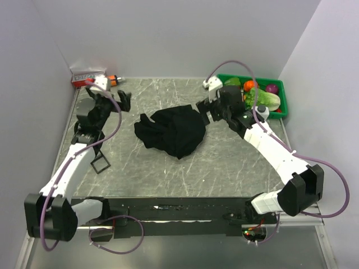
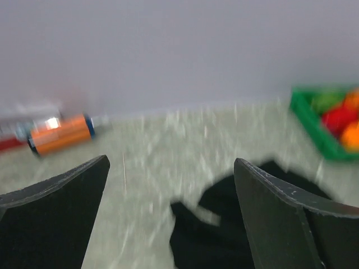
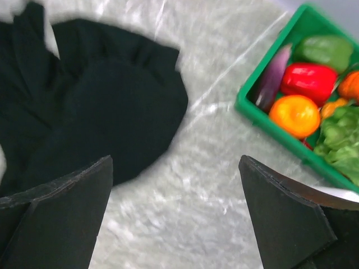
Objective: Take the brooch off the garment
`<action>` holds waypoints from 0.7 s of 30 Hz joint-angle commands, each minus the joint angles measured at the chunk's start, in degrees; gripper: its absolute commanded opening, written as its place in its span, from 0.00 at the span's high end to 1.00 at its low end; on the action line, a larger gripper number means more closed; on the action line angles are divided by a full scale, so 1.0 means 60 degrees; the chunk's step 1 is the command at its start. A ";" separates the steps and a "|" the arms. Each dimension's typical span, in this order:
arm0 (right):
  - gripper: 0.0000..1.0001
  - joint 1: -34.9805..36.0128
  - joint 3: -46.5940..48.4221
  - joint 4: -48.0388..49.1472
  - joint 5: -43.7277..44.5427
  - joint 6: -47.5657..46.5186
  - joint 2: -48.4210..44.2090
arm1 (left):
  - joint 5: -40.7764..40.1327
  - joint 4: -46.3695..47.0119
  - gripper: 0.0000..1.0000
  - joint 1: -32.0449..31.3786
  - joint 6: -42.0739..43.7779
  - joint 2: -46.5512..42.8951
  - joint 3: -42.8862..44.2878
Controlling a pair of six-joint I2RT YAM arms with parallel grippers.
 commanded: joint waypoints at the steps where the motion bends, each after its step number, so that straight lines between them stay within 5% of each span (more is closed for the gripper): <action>1: 0.00 -0.0015 -0.0941 -0.0306 -0.0918 -0.1703 -0.0259 | 0.1309 -0.2393 0.01 -0.0063 0.1270 0.0558 0.0382; 5: 0.00 0.0014 -0.1937 -0.0397 -0.2823 -0.3872 -0.0653 | 0.2861 -0.3508 0.02 -0.0063 0.2532 0.1596 0.0573; 8: 0.00 0.0394 -0.2714 0.0274 -0.3090 -0.4986 -0.0596 | 0.3610 -0.4196 0.17 -0.0063 0.3265 0.2707 0.0951; 12: 0.00 0.0907 -0.3184 0.1213 -0.3149 -0.6377 0.0265 | 0.3992 -0.4741 0.17 -0.0049 0.3897 0.4131 0.1715; 16: 0.02 0.1288 -0.2747 0.1932 -0.2783 -0.6483 0.1438 | 0.4358 -0.4769 0.16 -0.0107 0.4102 0.5333 0.2227; 19: 0.08 0.1391 -0.2190 0.2035 -0.2666 -0.6409 0.2303 | 0.4256 -0.4726 0.24 -0.0326 0.4073 0.6284 0.2579; 21: 0.20 0.1449 -0.1825 0.1818 -0.2505 -0.6497 0.2831 | 0.4198 -0.4958 0.28 -0.0487 0.4407 0.6550 0.2784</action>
